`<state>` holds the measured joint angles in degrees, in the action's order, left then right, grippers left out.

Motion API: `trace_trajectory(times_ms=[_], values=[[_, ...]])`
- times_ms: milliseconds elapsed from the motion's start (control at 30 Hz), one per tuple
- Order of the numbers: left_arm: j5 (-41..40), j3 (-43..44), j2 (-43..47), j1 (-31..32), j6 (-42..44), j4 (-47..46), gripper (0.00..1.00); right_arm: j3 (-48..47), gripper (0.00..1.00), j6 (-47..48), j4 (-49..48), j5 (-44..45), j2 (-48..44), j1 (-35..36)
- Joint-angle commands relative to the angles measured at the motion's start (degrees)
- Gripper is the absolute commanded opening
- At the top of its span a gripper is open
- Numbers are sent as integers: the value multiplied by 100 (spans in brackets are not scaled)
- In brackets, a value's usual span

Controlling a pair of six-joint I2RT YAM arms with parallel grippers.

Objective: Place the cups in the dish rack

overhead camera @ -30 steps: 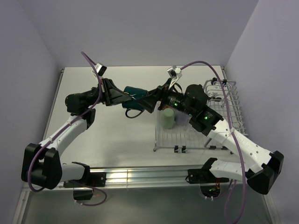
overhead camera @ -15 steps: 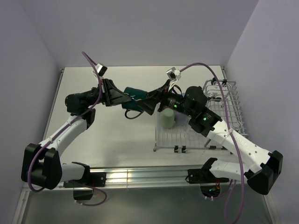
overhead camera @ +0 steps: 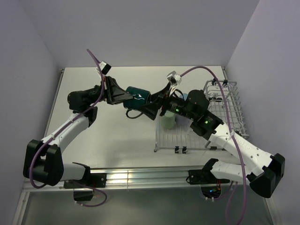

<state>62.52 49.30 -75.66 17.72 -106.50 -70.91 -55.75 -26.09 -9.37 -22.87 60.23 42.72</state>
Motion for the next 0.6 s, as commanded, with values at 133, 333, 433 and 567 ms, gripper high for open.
trace_trajectory(times_ms=[133,333,433,567], values=[[-794,352,95,-5,-161,-3174,0,117,94,16,84,-323,-125,35],[-742,221,148,-5,-64,-2998,0,152,73,-195,-144,-253,-195,35],[-663,185,139,-5,-108,-3007,4,99,22,-239,-40,-165,-204,35],[-575,159,200,-5,41,-2841,16,64,0,-222,136,72,-292,35]])
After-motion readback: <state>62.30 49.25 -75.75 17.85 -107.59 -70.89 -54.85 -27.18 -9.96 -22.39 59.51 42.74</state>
